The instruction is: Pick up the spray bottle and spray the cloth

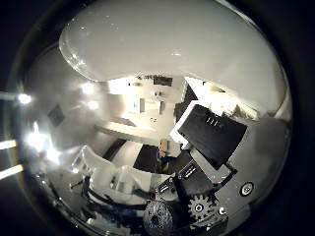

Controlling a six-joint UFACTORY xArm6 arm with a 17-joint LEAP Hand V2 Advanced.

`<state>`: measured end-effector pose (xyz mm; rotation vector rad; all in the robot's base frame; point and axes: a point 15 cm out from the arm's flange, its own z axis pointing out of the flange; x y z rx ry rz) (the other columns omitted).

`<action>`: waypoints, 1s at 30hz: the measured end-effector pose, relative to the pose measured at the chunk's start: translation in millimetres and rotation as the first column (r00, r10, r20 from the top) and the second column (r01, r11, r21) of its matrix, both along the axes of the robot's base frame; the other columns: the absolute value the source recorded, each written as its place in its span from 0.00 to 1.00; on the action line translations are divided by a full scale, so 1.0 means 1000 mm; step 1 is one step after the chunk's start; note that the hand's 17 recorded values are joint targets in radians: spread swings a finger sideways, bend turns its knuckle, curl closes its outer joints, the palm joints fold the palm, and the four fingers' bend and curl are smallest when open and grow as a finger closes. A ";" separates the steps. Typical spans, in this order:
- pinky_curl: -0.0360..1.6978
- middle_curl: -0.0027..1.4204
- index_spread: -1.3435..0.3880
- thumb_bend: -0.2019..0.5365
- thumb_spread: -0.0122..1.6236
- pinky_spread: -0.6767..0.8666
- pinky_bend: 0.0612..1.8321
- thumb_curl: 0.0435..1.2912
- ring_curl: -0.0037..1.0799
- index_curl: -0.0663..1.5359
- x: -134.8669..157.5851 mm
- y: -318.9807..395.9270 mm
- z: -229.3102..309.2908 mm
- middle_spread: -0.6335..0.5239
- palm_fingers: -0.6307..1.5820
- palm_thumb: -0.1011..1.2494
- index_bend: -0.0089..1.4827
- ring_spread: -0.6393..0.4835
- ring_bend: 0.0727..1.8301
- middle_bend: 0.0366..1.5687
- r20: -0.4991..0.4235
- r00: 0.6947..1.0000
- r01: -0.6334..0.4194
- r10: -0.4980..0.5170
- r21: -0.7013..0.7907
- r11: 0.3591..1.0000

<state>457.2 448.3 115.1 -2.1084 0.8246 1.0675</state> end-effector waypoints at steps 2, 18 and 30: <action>0.75 0.48 0.65 0.24 0.12 0.29 0.53 0.72 0.59 0.52 0.000 0.000 -0.001 0.46 0.82 0.84 0.80 0.42 0.81 0.88 0.004 1.000 -0.002 0.002 0.002 1.000; 0.72 0.48 0.65 0.23 0.14 0.29 0.52 0.72 0.58 0.52 0.006 0.014 -0.010 0.46 0.82 0.82 0.80 0.42 0.80 0.87 0.012 0.999 0.043 -0.044 0.062 0.997; 0.50 0.39 0.61 0.22 0.32 0.16 0.48 0.60 0.46 0.46 -0.003 0.015 -0.020 0.46 0.78 0.69 0.45 0.44 0.68 0.65 0.009 1.000 0.015 -0.016 0.043 0.999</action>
